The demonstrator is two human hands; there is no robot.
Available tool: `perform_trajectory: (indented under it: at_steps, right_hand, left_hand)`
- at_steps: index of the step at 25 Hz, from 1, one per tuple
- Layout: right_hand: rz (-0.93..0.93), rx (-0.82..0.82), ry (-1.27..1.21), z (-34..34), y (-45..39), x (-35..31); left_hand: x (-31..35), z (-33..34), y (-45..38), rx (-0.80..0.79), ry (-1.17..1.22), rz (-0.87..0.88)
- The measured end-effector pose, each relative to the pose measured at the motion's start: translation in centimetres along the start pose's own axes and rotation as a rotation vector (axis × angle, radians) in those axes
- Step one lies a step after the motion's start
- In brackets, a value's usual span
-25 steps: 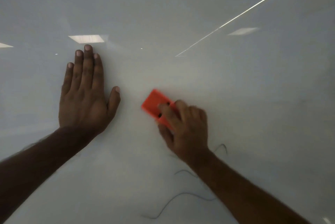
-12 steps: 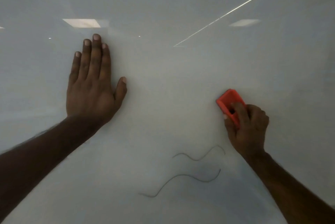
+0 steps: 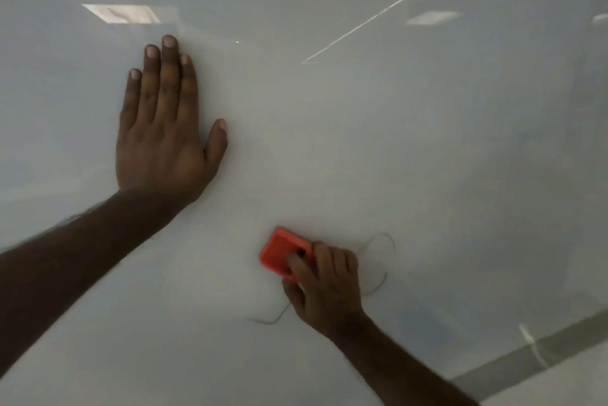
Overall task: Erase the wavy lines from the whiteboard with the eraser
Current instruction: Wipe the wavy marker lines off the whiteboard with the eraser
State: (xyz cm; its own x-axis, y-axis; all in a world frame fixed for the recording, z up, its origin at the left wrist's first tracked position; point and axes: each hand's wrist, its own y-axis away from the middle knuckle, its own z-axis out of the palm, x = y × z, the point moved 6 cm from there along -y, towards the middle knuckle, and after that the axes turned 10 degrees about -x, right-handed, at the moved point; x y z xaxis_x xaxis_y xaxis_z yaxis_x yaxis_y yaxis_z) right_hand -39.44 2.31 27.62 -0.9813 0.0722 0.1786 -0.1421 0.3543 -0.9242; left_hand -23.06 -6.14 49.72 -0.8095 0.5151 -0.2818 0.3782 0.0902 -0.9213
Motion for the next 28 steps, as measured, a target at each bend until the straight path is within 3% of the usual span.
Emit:
perform_trajectory:
  at_steps: [2, 4, 9, 13, 16, 20, 23, 28]
  right_hand:
    - [-0.199, -0.083, 0.042, 0.4, 2.8, 0.8]
    - [-0.207, -0.094, 0.049, -0.5, 3.5, 4.3]
    - [0.277, 0.129, 0.042, -4.4, 1.2, 15.5]
    - [0.657, 0.247, 0.000, -3.9, 4.1, 17.9]
    - [0.833, 0.347, -0.028, -2.8, 6.3, 15.1]
    - [0.799, 0.343, -0.067, -0.6, 7.1, 6.7]
    - [0.772, 0.267, -0.199, 1.6, 6.2, -1.2]
    - [0.709, 0.009, -0.408, 4.2, 3.8, -12.7]
  left_hand:
    - [0.2, 0.1, 0.7, -0.019, 0.009, 0.024]
    - [0.5, 0.2, 1.6, -0.024, 0.007, 0.048]
    - [0.7, 0.7, 3.3, -0.021, -0.001, 0.077]
    - [0.9, 1.0, 3.9, -0.023, 0.005, 0.071]
    - [1.2, 1.1, 4.0, -0.014, 0.005, 0.068]
    - [1.4, 1.1, 3.9, -0.035, 0.020, 0.056]
    - [1.7, 1.2, 4.0, -0.050, 0.019, 0.053]
    - [1.9, 1.3, 4.2, -0.061, 0.005, 0.030]
